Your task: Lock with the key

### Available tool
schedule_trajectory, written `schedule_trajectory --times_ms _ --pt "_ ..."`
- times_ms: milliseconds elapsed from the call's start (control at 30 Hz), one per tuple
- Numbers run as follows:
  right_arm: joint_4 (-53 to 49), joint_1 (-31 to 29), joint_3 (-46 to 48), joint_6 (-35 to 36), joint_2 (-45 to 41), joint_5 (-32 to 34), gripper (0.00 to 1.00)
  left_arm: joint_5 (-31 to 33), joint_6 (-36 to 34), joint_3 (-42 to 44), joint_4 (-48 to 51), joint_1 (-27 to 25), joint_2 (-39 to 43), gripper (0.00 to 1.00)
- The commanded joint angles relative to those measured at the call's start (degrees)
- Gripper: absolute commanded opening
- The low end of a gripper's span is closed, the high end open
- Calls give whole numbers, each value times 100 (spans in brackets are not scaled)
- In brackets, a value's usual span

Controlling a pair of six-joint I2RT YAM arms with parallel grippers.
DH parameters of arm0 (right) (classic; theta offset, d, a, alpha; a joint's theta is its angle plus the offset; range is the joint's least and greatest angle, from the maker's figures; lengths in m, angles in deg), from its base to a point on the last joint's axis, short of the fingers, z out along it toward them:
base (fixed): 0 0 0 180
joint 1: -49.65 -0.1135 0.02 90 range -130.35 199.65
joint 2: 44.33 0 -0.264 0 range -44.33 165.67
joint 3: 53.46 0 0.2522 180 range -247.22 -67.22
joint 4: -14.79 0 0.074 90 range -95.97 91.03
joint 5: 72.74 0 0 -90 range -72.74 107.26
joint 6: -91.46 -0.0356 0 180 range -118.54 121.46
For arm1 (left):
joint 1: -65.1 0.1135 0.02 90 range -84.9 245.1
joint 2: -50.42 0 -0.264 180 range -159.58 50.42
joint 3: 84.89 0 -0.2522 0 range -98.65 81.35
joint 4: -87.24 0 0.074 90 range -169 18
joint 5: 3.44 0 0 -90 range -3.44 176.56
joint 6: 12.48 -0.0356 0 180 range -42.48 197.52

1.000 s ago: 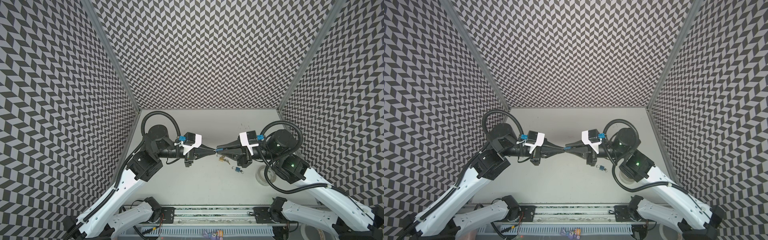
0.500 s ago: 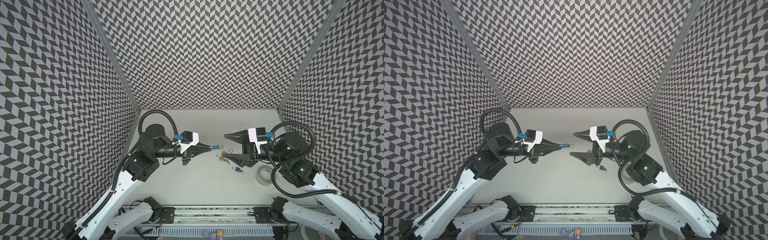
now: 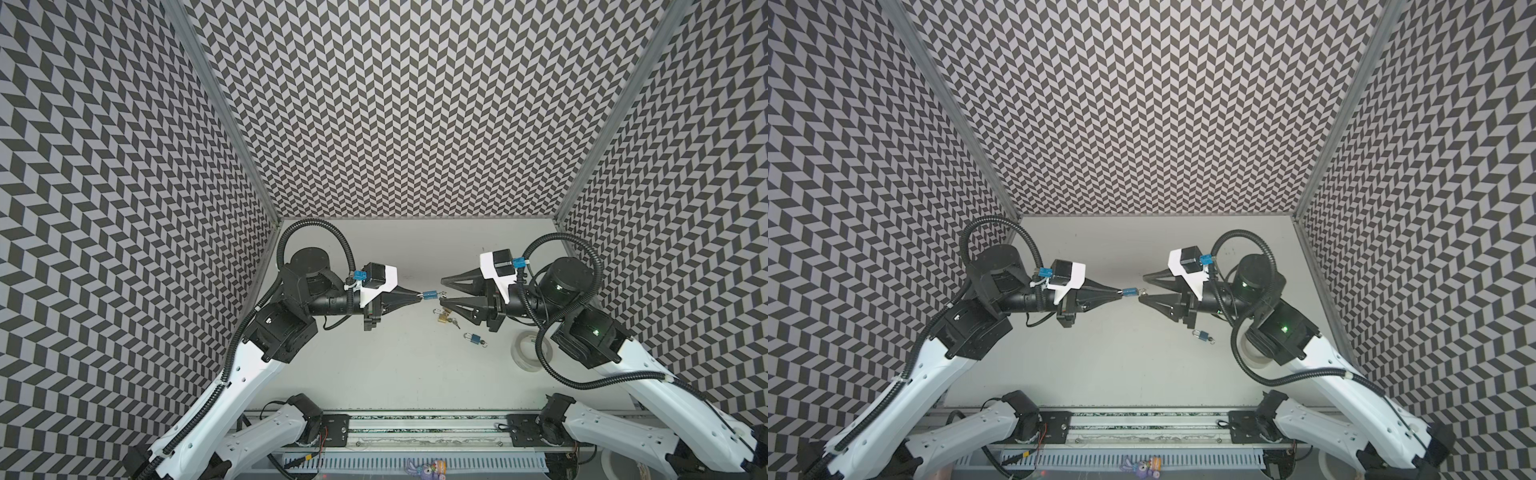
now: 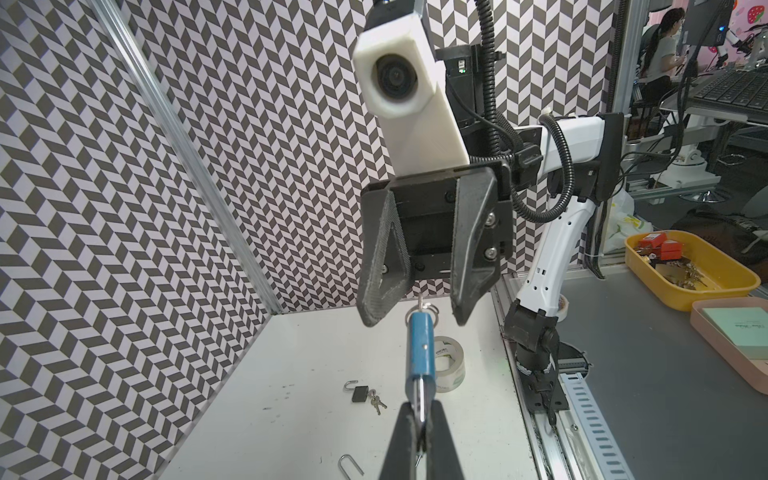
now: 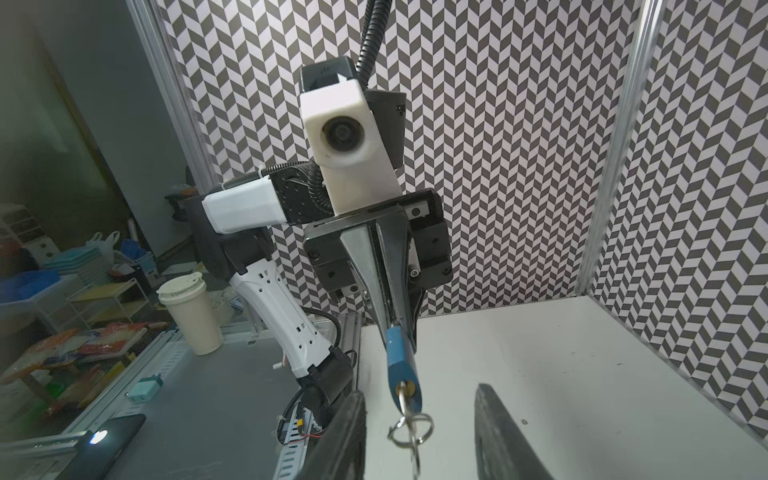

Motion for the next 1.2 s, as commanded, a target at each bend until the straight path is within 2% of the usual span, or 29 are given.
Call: schedule_trajectory --times_ms 0,133,500,900,1000,1167 --pt "149 24 -166 -4 -14 -131 33 -76 -123 -189 46 28 26 0" --pt "150 24 -144 16 -16 -94 22 -63 -129 -161 25 28 36 0" --pt "167 24 -61 23 -105 7 0 124 -163 -169 39 24 96 0" --pt "304 130 140 -3 -656 384 0 366 -416 -242 465 110 221 0" --pt "534 139 344 -133 -779 1055 0 691 -417 -239 640 111 150 0" --pt "765 132 836 -721 -752 3177 0 1598 -396 -290 1254 110 -344 0"
